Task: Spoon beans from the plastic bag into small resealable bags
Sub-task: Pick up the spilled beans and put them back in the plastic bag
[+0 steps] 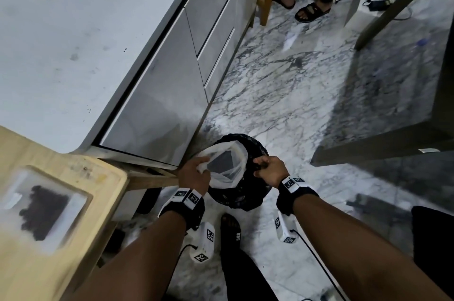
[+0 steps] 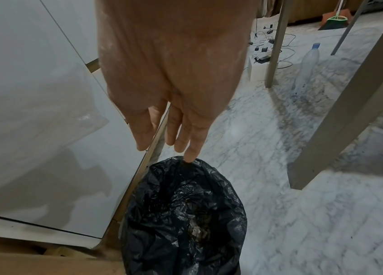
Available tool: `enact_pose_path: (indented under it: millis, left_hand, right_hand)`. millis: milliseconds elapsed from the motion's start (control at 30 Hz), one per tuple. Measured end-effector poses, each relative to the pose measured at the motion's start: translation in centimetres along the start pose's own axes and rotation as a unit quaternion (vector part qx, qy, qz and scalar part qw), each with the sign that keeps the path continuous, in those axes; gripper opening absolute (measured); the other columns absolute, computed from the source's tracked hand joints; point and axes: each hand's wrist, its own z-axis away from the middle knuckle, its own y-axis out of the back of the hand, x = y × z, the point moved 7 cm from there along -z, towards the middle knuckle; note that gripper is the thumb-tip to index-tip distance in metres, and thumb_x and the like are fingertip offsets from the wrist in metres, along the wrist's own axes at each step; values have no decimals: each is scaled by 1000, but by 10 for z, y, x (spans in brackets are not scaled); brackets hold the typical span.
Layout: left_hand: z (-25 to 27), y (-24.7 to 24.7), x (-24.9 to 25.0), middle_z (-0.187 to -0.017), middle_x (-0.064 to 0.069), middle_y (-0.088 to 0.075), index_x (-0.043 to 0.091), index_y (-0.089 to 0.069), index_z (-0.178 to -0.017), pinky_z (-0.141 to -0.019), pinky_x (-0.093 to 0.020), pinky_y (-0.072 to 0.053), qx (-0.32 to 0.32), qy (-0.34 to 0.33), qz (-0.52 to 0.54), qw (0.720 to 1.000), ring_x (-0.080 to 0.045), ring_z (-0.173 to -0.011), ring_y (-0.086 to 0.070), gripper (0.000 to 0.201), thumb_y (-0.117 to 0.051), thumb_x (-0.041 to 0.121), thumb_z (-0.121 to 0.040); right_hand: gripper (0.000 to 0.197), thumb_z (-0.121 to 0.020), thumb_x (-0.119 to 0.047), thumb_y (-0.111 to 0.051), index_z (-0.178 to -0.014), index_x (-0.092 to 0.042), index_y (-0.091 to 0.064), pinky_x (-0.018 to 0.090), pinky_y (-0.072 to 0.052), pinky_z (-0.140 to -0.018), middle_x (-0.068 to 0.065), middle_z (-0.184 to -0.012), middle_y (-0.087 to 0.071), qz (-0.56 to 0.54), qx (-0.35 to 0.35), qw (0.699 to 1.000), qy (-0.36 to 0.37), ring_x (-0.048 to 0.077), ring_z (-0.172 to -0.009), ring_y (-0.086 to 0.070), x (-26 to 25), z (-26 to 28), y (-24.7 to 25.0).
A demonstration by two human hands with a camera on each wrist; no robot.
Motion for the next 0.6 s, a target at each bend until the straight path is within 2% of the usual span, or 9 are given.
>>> enact_pose_path:
  millis: [100,167,267,333,400,533,600]
  left_hand:
    - [3,-2,2,-106,-12,-70,9,-73,-100,-83,-19,-43,0,1,3,1000,-22,-97,-63,30,-59,-8,-80]
    - [2,-6,4,-106,-13,-70,9,-73,-100,-84,-20,-44,-6,-2,-4,1000,-23,-99,-64,29,-60,-7,-80]
    - [-1,-16,6,-107,-11,-71,11,-73,-100,-89,-25,-47,-24,-7,-11,1000,-25,-102,-65,28,-61,-4,-79]
    - [-1,-25,10,-108,-4,-69,12,-72,-104,-86,-20,-45,-54,-4,-20,998,-19,-103,-63,29,-63,-1,-81]
    - [-3,-35,12,-110,-2,-68,14,-71,-109,-82,-14,-40,-86,-4,-41,995,-16,-104,-61,30,-66,2,-82]
    - [-5,-48,6,-117,-8,-68,24,-71,-102,-88,-25,-47,-137,14,-43,990,-24,-112,-62,29,-70,5,-80]
    - [-4,-49,4,-119,-7,-68,21,-71,-102,-88,-24,-48,-148,26,-42,988,-23,-113,-62,29,-70,5,-79]
  right_hand:
    - [41,-75,-5,-80,-114,-14,-73,22,-46,-97,5,-115,-70,-12,4,1000,-14,18,-110,-64,7,2,3]
    - [34,-75,-6,-80,-108,-15,-74,22,-47,-96,4,-106,-71,-22,11,999,-22,18,-105,-65,12,6,6]
    - [28,-75,-7,-81,-100,-17,-75,32,-53,-95,2,-93,-71,-35,19,999,-32,19,-95,-66,23,11,11]
    - [26,-76,-9,-81,-99,-18,-74,38,-56,-90,2,-93,-71,-43,17,998,-50,20,-89,-65,34,15,13]
    - [26,-77,-9,-80,-102,-15,-74,36,-57,-84,5,-94,-72,-47,18,997,-66,21,-86,-65,46,17,16]
    - [23,-79,-7,-76,-102,-11,-74,30,-54,-68,12,-90,-74,-67,33,994,-81,24,-78,-69,57,22,27]
    - [18,-81,-7,-73,-99,-9,-73,29,-53,-64,14,-90,-75,-83,31,992,-85,25,-76,-68,56,26,31]
